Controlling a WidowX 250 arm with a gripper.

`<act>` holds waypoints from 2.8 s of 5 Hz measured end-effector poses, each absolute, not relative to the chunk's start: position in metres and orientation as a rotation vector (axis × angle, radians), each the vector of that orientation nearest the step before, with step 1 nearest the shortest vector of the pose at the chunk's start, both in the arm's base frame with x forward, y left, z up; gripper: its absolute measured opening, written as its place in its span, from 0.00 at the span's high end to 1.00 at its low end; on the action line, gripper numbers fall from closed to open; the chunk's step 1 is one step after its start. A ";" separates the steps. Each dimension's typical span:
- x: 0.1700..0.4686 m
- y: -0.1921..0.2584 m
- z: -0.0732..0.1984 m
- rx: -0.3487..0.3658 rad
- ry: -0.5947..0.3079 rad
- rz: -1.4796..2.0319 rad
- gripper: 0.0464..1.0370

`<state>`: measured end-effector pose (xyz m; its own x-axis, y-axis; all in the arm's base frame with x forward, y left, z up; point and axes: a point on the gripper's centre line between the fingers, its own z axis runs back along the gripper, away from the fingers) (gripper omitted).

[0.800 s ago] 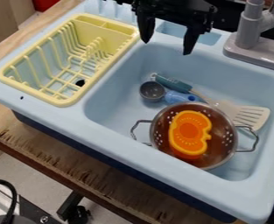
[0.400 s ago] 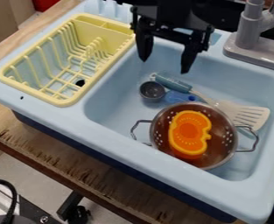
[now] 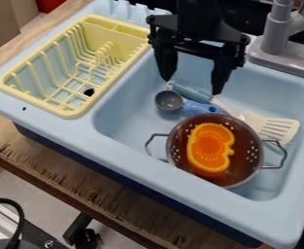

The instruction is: Move the orange on top of the sink

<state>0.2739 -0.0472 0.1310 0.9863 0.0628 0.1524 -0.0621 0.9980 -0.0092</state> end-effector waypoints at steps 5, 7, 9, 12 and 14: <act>0.227 -0.081 0.107 -0.042 -0.117 0.077 0.04; 0.228 -0.081 0.098 -0.008 -0.115 0.059 0.04; 0.232 -0.081 0.091 0.011 -0.116 0.055 0.04; 0.234 -0.086 0.080 0.034 -0.111 0.041 0.04; 0.237 -0.087 0.075 0.045 -0.120 0.016 0.04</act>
<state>0.2371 -0.0875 0.0752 0.9927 0.0137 0.1202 -0.0191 0.9989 0.0435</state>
